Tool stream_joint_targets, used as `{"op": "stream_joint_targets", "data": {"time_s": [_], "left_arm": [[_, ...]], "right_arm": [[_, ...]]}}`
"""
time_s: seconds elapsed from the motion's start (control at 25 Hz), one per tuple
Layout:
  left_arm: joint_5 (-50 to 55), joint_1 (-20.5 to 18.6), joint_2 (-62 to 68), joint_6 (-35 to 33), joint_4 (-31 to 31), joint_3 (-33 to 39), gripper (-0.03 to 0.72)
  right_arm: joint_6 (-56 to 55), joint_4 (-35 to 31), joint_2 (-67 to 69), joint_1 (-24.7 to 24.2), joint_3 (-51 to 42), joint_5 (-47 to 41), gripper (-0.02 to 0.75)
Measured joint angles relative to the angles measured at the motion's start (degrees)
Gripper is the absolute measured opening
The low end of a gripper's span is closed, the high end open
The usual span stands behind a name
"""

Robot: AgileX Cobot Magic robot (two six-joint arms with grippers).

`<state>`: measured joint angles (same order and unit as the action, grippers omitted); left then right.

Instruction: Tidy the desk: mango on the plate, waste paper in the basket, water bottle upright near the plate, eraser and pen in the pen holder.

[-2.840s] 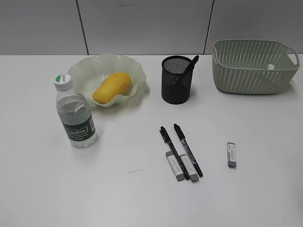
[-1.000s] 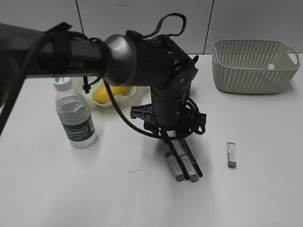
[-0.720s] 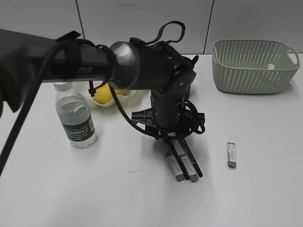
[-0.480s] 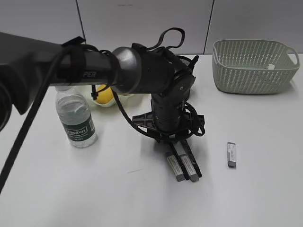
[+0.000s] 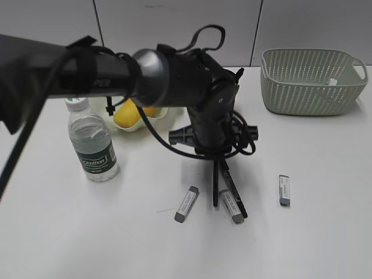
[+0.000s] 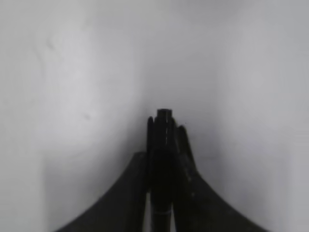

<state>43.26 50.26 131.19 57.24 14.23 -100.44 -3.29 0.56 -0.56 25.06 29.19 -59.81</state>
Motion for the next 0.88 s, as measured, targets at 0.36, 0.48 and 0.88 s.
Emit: {"op": "stream_joint_targets", "data": {"time_s": [0.36,0.48,0.88], "left_arm": [[-21.0,-0.4,-16.5,10.5,45.7,-0.1,0.111],[-34.4,-3.9,-16.6,15.8,58.7,-0.1,0.111],[-49.3,-13.7,-6.3,17.7,61.2,0.0,0.111]], "right_arm": [[0.0,0.0,0.0,0.0,0.0,0.0,0.294],[0.0,0.0,0.0,0.0,0.0,0.0,0.294],[0.1,0.0,0.0,0.0,0.0,0.0,0.294]]}}
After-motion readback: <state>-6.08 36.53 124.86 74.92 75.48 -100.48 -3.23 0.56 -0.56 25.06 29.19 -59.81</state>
